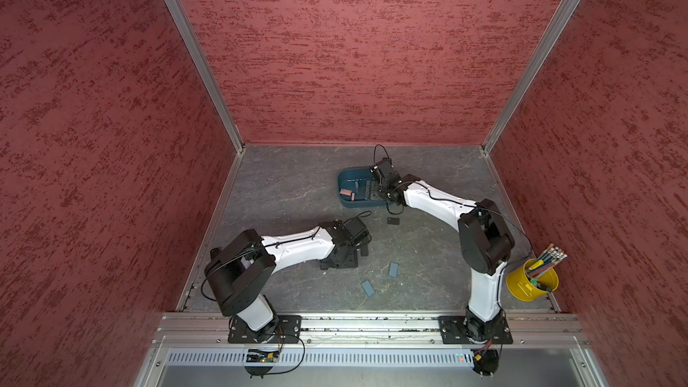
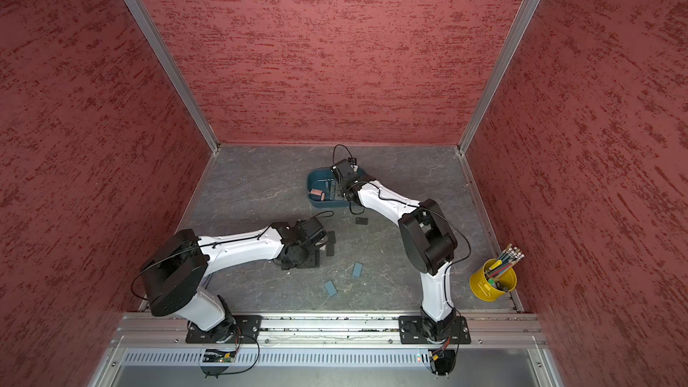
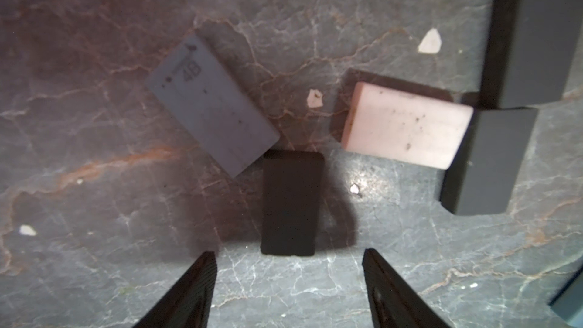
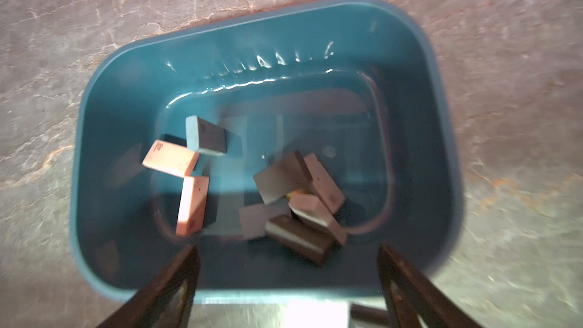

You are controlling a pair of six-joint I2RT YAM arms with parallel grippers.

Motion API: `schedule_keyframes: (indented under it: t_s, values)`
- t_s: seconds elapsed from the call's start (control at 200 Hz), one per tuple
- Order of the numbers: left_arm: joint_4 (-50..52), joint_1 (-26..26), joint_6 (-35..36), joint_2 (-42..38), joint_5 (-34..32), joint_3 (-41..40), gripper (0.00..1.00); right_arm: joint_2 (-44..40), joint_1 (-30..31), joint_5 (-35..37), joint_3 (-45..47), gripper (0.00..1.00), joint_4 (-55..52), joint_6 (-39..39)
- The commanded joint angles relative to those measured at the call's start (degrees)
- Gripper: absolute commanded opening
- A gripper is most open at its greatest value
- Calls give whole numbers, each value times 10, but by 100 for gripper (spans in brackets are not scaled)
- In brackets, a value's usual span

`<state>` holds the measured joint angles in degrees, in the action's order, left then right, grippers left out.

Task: Put the eraser in the storage box
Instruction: Pick up the eraser from the center of the board.

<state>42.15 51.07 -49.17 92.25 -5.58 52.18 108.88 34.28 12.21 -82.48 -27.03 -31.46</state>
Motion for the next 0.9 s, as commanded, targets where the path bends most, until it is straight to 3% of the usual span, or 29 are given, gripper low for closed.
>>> schedule_keyframes:
  t_s: [0.0,0.1,0.892]
  values:
    - [-6,2,3,8,-12,16,70,-48,-3,4,27,94,30,-4]
    - [-2,1,5,13,-17,20,65,-79,-3,5,60,99,40,-5]
    - [-10,1,16,45,-23,26,36,-270,-3,11,316,99,156,-1]
